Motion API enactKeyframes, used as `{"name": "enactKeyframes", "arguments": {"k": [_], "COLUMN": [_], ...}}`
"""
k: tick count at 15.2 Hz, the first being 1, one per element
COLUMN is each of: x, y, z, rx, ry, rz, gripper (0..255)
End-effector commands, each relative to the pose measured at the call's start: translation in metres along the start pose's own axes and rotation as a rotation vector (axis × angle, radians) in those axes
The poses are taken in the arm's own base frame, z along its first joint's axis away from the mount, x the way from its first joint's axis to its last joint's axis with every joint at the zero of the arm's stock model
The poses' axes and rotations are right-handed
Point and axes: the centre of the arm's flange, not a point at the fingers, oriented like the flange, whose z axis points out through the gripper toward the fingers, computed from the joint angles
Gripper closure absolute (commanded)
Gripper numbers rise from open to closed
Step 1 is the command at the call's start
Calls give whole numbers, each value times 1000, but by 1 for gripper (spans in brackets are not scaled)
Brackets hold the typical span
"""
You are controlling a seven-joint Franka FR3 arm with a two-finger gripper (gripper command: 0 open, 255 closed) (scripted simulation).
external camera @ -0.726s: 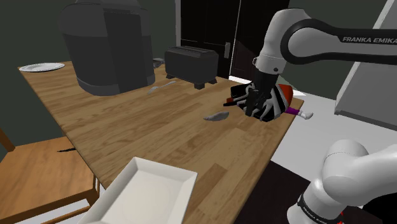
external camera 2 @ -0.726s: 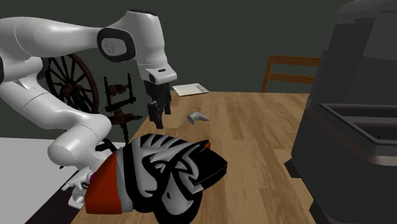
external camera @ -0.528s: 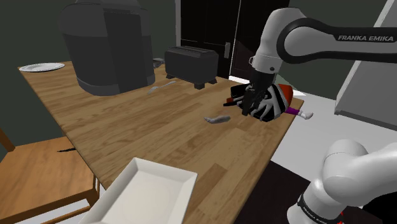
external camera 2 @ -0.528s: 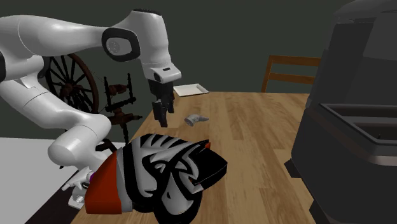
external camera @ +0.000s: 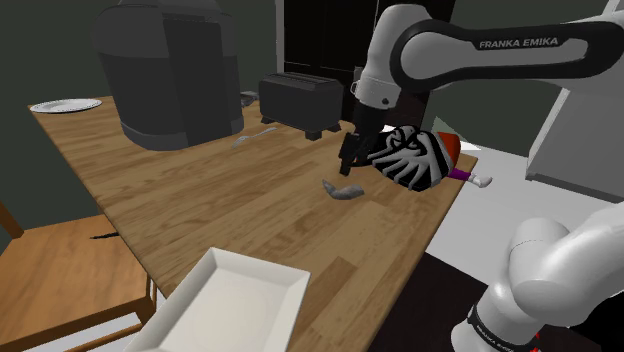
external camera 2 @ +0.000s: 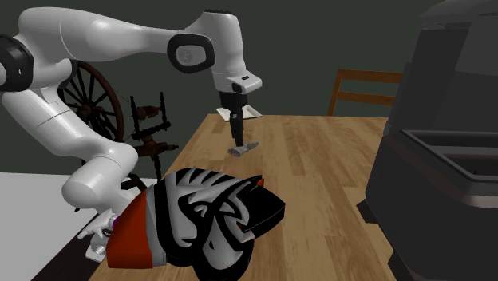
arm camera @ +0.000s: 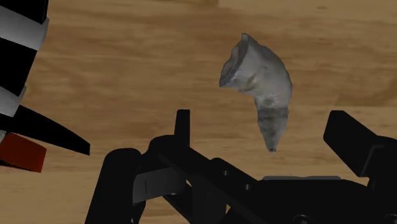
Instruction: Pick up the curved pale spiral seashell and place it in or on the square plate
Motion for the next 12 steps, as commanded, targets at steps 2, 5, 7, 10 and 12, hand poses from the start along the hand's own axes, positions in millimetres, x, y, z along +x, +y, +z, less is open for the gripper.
{"name": "enactKeyframes", "arguments": {"k": [2,5,7,10,12], "x": [7,7,7,8,8], "y": [-5,-5,-5,-5,-5], "z": [10,26,36,39,39], "rx": [6,6,6,6,6], "ry": [6,6,6,6,6], "rz": [-16,-16,-16,-16,-16], "gripper": [0,0,0,0,0]}}
